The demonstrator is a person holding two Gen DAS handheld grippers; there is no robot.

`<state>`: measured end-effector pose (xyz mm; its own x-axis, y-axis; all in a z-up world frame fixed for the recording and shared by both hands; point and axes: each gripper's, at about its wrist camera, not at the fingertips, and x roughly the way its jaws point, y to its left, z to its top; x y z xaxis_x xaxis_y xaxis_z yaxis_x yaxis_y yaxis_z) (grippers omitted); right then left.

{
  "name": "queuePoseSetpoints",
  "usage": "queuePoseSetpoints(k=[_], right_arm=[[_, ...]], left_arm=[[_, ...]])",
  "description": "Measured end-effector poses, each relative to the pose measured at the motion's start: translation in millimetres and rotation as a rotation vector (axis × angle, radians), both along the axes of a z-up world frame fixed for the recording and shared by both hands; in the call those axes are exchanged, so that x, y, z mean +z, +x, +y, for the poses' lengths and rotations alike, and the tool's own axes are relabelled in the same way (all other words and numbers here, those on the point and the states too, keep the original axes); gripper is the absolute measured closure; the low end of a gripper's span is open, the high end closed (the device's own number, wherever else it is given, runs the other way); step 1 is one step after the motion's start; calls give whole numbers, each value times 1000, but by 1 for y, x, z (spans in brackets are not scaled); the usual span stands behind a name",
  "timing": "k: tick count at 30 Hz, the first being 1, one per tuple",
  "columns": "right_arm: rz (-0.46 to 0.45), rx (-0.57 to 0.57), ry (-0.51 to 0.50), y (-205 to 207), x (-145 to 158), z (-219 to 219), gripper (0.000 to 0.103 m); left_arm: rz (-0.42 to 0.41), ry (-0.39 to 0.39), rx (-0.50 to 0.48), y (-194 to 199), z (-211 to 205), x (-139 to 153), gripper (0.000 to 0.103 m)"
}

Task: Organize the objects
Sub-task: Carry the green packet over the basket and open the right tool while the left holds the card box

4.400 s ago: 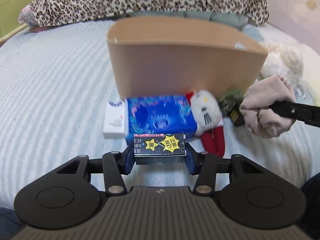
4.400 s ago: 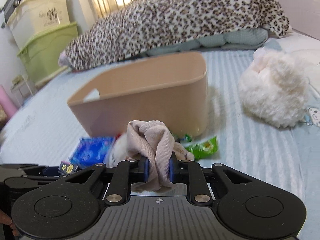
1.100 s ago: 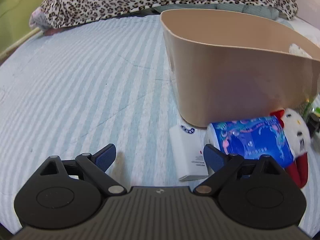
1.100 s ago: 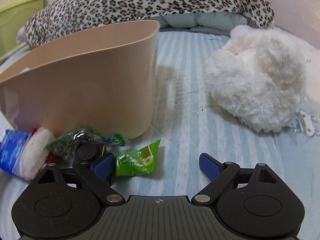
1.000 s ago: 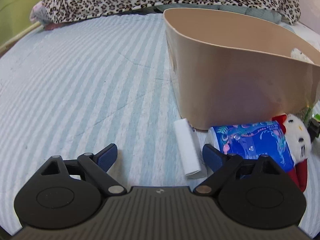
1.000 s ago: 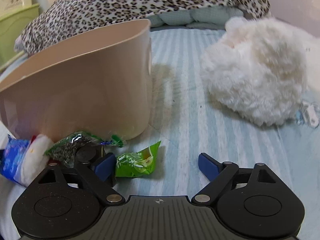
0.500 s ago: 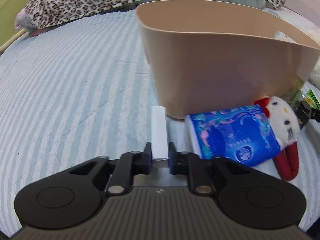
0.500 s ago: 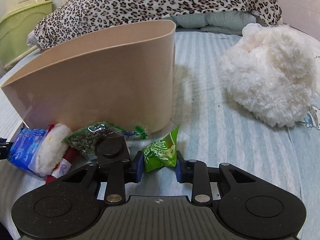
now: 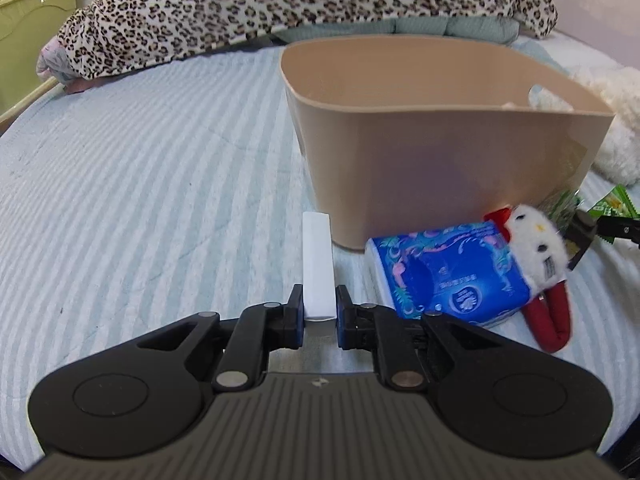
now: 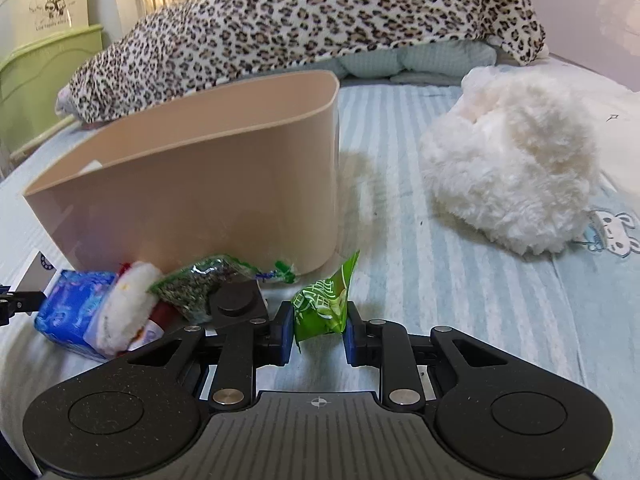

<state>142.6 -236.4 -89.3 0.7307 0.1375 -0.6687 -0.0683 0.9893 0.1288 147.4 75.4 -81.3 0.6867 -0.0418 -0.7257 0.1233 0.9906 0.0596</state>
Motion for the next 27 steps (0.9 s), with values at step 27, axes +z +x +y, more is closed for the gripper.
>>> queuePoseSetpoints(k=[27], right_arm=[[-317,72,70,-4,105,10,80]], left_arm=[[-286,-42,-30,0,-32,102,86]])
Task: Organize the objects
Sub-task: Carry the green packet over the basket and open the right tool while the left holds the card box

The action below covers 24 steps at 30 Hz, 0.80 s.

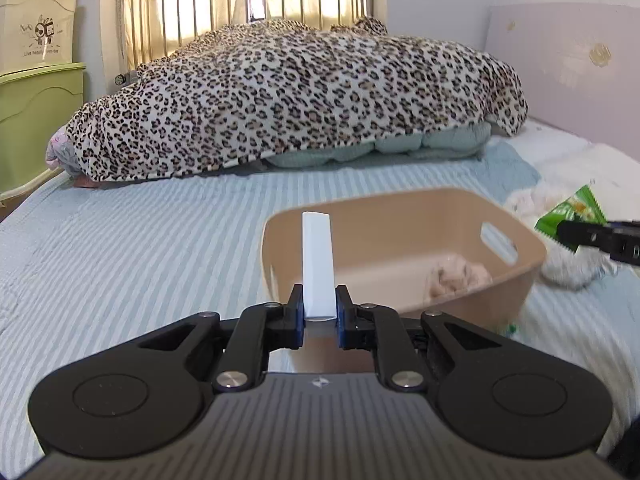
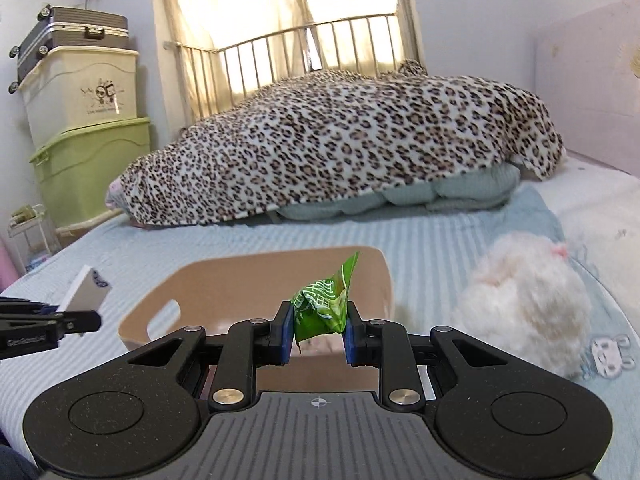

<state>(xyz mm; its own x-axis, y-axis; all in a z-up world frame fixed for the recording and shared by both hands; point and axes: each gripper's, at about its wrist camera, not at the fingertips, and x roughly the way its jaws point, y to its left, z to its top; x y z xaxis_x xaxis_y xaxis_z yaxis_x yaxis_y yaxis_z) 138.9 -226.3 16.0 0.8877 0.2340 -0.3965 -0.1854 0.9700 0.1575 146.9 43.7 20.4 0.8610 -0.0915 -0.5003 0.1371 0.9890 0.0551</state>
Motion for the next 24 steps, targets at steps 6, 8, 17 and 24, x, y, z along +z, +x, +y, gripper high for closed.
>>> queuePoseSetpoints(k=[6,8,17,24], right_arm=[[-7,31,-1,27,5,13,80],[0,32,-6,35,2,17,80],[67,55,-71,64,-23,36,80],[145,68,-128,76,-48,49,80]], left_arm=[[-10,22,3,37,-16,5,86],[7,2,20,51,-18,2,86],[106,33,34,86,-34,-30,86],[193,70,46,101,-39,-53,86]])
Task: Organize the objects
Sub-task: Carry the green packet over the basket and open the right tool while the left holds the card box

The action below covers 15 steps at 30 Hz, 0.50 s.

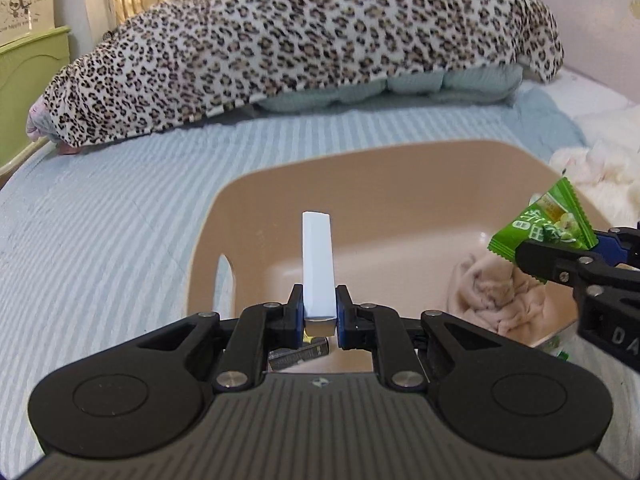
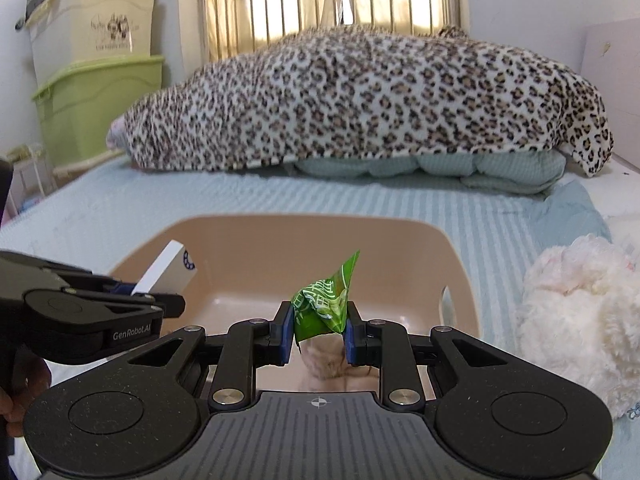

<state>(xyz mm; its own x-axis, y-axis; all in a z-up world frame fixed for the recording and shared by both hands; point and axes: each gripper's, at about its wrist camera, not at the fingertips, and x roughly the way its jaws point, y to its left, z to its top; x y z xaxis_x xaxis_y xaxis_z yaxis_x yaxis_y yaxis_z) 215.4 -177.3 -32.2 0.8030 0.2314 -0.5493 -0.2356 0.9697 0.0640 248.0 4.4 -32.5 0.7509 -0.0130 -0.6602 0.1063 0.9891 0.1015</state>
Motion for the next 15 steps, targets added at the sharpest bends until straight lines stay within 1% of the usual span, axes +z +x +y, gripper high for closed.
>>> queuePoseSetpoints(k=[5,6,7,8,9,10,12,13,15], right_arm=[[35,7,-7,0,-10,3,80],[34,6,-6,-1,-10,3,77],[30,4,-7,-2,-10,4,73],[23,5,-7,-4,-7,4,66],[13,6,-5,-6,-5,3,66],[5,9,-6,-9,-2,3,64],[-15,7,-11,-16,4,2,53],[-27,4,-13,-19,7,0,50],[-43,-3,-7,-26,13,-4,40]], left_arm=[[17,-2,2,0,0,0,86],[16,-10,8,-1,0,1,84],[17,-22,13,-2,1,3,79],[17,-36,16,-3,2,6,72],[16,-42,17,-5,2,8,59],[12,-40,22,-8,2,11,43],[-14,-24,30,-13,0,18,30],[-30,-13,33,-17,-1,21,28],[-44,4,33,-25,0,27,25]])
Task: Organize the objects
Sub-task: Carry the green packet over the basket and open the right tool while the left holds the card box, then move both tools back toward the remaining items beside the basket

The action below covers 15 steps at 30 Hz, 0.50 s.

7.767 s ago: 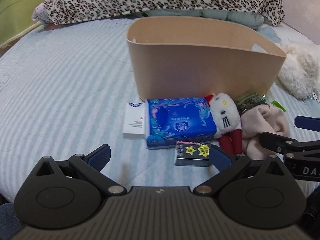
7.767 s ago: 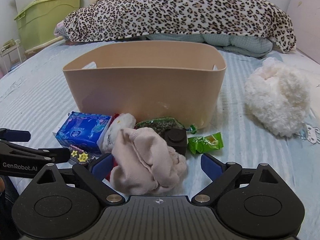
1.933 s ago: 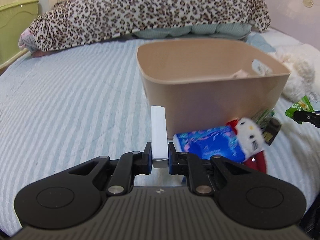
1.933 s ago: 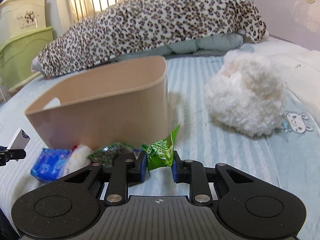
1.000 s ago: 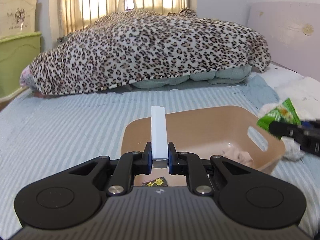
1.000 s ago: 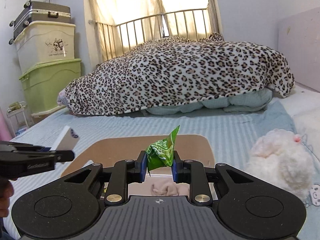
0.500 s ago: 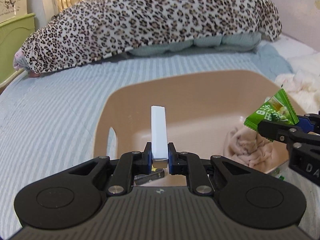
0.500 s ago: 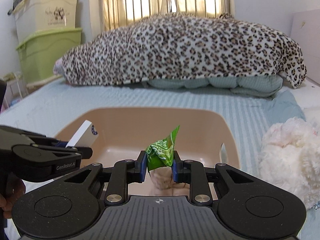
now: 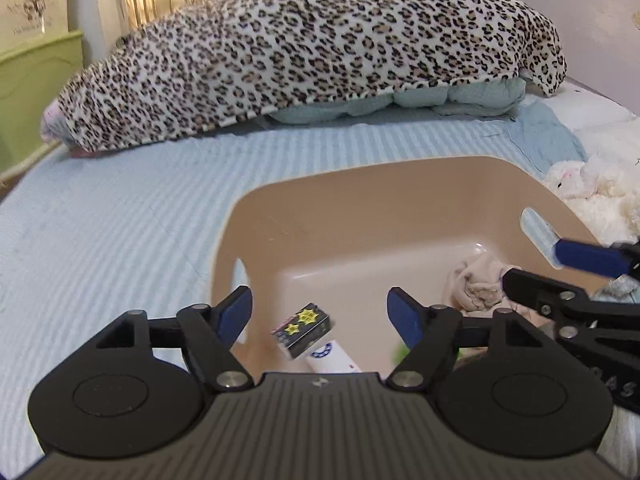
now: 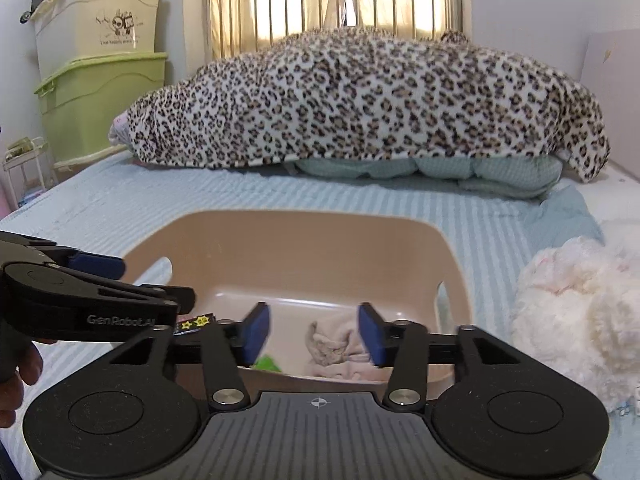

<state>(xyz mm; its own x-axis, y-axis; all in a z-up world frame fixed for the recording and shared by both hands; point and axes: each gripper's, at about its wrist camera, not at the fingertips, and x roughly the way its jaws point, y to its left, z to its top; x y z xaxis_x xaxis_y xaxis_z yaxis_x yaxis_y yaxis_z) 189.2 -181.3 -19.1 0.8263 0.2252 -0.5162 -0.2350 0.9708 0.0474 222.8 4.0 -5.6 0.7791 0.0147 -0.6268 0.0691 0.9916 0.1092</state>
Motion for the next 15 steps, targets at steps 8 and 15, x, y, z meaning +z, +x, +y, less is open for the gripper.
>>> queuePoseSetpoints(k=[8,15], right_arm=[[22,-8,14,-26,12,-18,19],[60,-39,29,-46,0,-35,12]], left_arm=[[-23,0,8,-33,10,14,11],[6,-19,4,-55,19,7,8]])
